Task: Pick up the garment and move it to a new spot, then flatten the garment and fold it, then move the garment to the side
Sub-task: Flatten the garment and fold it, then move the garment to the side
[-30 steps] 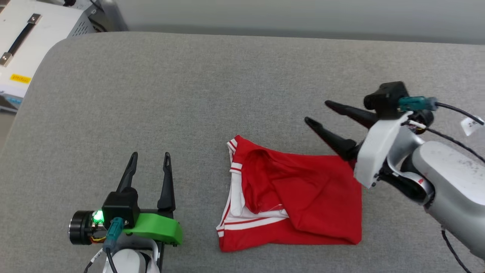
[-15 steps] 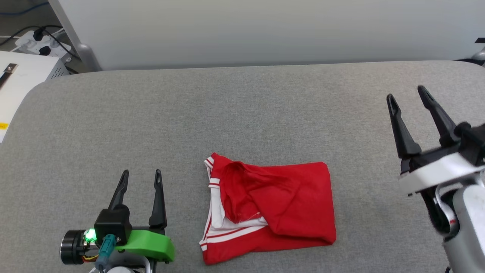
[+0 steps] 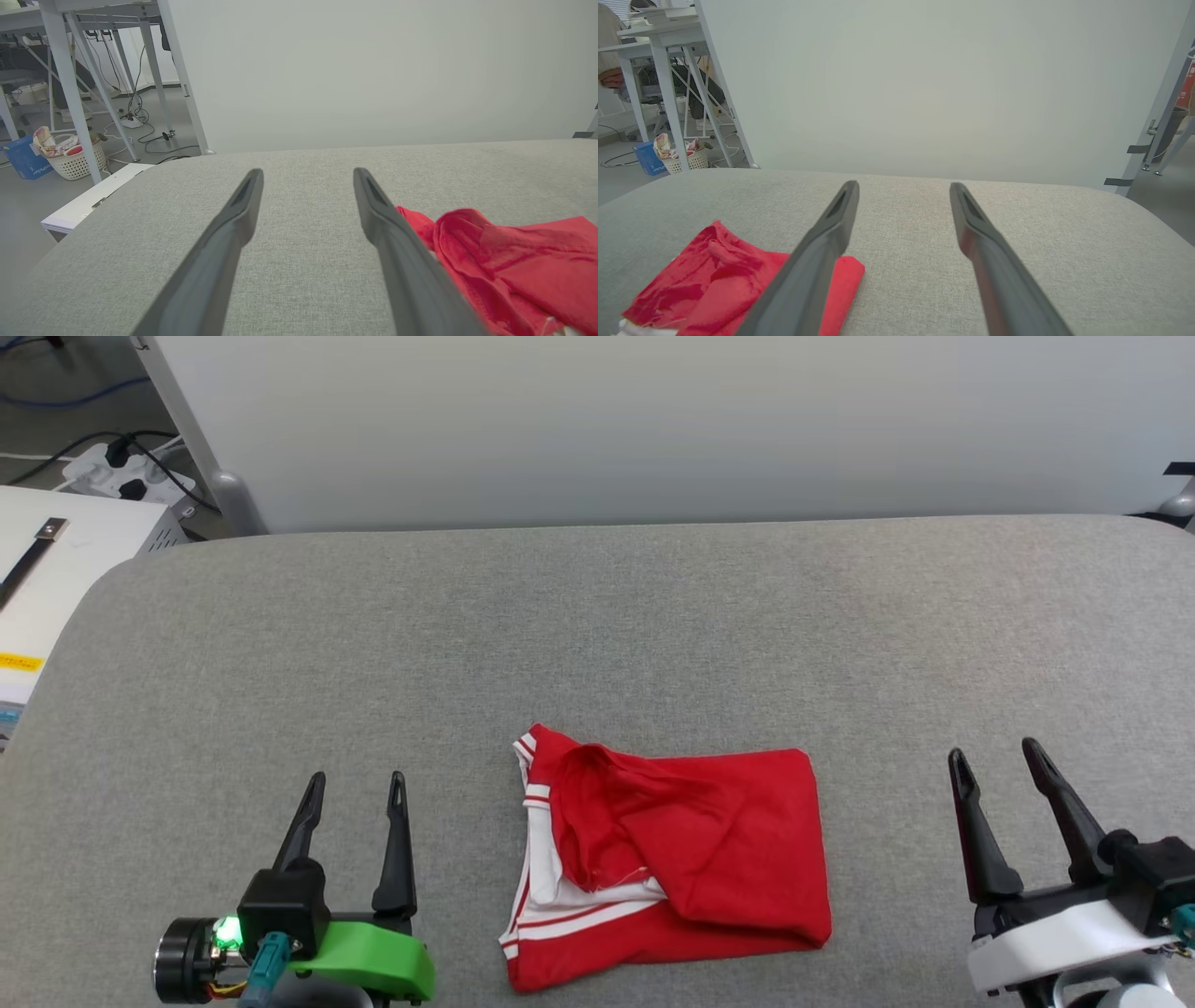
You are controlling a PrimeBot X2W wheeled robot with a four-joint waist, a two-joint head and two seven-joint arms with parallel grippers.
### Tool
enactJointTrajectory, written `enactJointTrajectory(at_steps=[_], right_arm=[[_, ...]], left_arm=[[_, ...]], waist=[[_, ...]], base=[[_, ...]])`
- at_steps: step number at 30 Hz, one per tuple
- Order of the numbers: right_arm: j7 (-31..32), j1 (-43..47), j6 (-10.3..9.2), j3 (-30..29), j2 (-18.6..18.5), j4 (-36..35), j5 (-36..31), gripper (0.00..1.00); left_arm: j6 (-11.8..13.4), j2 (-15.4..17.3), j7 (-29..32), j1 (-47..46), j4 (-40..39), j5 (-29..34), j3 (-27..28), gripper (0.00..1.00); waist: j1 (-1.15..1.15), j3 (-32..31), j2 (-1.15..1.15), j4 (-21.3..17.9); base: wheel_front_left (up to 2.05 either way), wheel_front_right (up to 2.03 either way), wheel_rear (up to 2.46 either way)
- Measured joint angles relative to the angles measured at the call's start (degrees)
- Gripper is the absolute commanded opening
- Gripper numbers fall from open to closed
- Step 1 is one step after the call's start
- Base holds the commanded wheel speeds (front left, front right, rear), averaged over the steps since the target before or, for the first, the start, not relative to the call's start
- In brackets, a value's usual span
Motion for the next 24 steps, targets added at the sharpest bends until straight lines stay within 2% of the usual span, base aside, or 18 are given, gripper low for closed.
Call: enactJointTrajectory(at_steps=[7, 13, 20, 24], right_arm=[[0.0, 2.0, 0.0, -1.0, 1.3, 0.8, -0.1, 1.0], [0.0, 0.8, 0.0, -1.2, 0.6, 0.4, -1.1, 1.0], [0.5, -11.9, 0.0, -1.6, -5.7, -1.2, 0.6, 1.0], [7.6, -19.1, 0.0, 2.9, -11.5, -1.4, 4.1, 1.0]], left_arm=[[0.0, 0.0, 0.0, 0.5, 0.2, 0.0, -0.2, 1.0], [0.0, 0.0, 0.0, 0.5, 0.5, 0.0, -0.2, 1.0], [0.0, -0.1, 0.0, 0.3, 0.7, 0.0, -0.6, 1.0], [-0.1, -0.1, 0.0, 0.1, 0.9, 0.0, -0.7, 1.0]], waist=[[0.0, -0.2, 0.0, 0.8], [0.0, 0.0, 0.0, 1.1], [0.0, 0.7, 0.0, 1.6], [0.0, 1.5, 0.0, 2.2]], base=[[0.0, 0.0, 0.0], [0.0, 0.0, 0.0], [0.0, 0.0, 0.0], [0.0, 0.0, 0.0]])
